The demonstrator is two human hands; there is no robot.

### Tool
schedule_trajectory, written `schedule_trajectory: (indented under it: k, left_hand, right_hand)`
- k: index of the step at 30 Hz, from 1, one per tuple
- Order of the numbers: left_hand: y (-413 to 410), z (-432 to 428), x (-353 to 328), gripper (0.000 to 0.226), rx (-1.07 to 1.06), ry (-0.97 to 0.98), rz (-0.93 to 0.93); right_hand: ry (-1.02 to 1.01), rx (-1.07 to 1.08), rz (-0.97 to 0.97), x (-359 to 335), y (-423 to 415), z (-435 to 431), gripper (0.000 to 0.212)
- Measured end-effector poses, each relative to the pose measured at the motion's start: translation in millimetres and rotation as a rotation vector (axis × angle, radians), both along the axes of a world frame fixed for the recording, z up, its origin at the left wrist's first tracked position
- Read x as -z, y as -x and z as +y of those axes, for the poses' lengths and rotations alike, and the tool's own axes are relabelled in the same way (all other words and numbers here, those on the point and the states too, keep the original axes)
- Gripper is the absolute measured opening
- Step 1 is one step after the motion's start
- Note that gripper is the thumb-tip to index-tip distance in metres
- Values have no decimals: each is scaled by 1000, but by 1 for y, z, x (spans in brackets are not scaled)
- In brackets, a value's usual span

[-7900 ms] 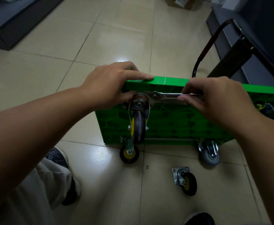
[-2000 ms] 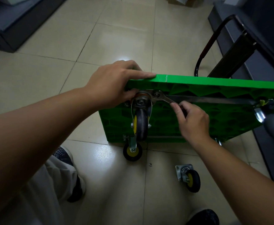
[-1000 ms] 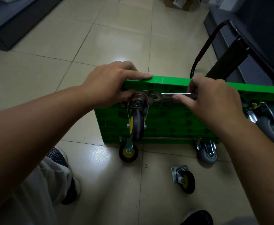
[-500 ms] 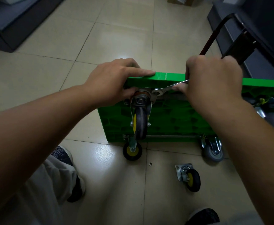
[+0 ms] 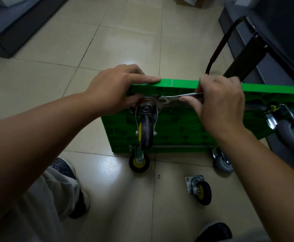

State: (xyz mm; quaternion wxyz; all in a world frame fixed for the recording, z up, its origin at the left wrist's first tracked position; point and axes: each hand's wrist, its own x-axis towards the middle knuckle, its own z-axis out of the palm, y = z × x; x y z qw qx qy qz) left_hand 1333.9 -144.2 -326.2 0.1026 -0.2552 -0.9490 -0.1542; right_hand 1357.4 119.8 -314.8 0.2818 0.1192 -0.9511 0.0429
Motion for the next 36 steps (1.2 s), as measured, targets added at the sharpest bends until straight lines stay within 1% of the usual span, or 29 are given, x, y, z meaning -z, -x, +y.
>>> schedule_trajectory:
  k: [6, 9, 12, 14, 16, 17, 18, 19, 21, 24, 26, 28, 32, 34, 36]
  left_hand:
    - [-3, 1, 0, 59, 5, 7, 17]
    - [-3, 1, 1, 58, 12, 3, 16]
    - [-3, -1, 2, 58, 9, 7, 19]
    - [-2, -1, 2, 59, 10, 6, 21]
    - [-1, 0, 2, 59, 14, 4, 26]
    - [0, 0, 2, 59, 12, 2, 29]
    - [0, 0, 1, 59, 6, 3, 35]
    - [0, 1, 1, 60, 0, 11, 41]
    - [1, 1, 2, 60, -4, 22, 48]
    - [0, 1, 3, 60, -2, 21, 49]
    - [0, 2, 3, 59, 9, 23, 49]
    - [-1, 2, 3, 57, 5, 30, 48]
    - [-3, 0, 5, 57, 22, 70, 65]
    - [-4, -1, 6, 57, 35, 83, 79]
    - [-2, -2, 7, 57, 39, 92, 92]
  right_hand:
    - [103, 17, 52, 17, -4, 4, 45]
    - [91, -5, 76, 18, -5, 3, 45]
    - [49, -11, 27, 15, -5, 6, 45]
    - [30, -26, 41, 12, -10, 11, 47]
    - [97, -64, 92, 16, -24, 15, 47]
    - [176, -72, 82, 23, -32, 16, 46]
    - [279, -63, 30, 35, -40, 17, 44]
    - [405, -23, -67, 52, -48, 17, 42]
    - [660, 134, -280, 94, -63, 17, 44]
    - [882, 341, -528, 165, -81, 19, 45]
    - [1050, 480, -691, 203, -92, 15, 40]
    - [1212, 662, -780, 240, -99, 12, 32]
    - [1377, 936, -935, 293, -120, 2, 19]
    - [1368, 1013, -1027, 315, -134, 3, 22]
    - [1296, 1043, -1093, 337, -144, 6, 23]
